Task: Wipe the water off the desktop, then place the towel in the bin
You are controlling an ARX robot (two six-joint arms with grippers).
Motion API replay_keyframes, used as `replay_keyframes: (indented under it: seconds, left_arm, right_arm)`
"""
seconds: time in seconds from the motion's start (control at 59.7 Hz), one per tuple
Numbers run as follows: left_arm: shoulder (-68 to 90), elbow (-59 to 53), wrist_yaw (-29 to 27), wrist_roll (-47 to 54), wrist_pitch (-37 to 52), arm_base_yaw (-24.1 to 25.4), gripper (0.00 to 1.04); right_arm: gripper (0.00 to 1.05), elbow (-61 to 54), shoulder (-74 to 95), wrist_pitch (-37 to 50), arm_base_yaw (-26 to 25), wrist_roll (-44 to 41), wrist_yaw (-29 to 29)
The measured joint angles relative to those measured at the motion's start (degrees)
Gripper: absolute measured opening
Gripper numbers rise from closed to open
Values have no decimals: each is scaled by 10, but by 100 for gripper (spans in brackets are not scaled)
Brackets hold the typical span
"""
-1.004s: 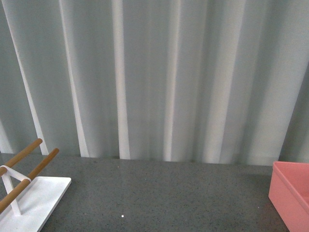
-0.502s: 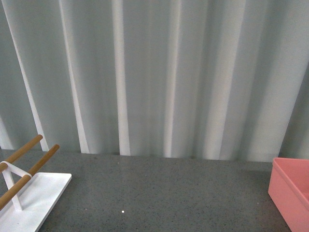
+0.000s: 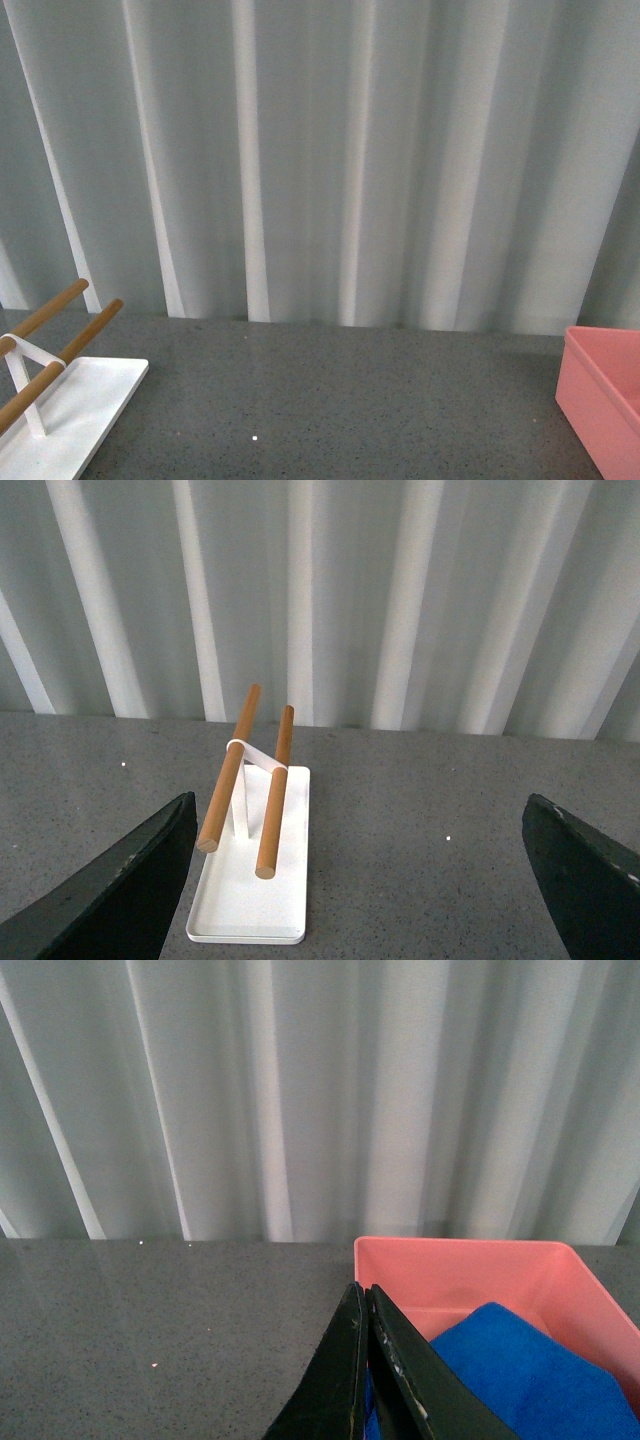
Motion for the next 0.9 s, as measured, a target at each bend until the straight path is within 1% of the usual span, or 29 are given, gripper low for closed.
replay_keyframes:
  seconds: [0.352, 0.653, 0.753, 0.904]
  left_arm:
    - [0, 0, 0, 0, 0, 0, 98]
    - [0, 0, 0, 0, 0, 0, 98]
    - [0, 0, 0, 0, 0, 0, 98]
    - [0, 0, 0, 0, 0, 0, 98]
  right_arm:
    - [3, 0, -82, -80, 0, 0, 0]
    - [3, 0, -129, -126, 0, 0, 0]
    - [3, 0, -204, -221, 0, 1, 1]
    - [3, 0, -226, -228, 0, 2, 2]
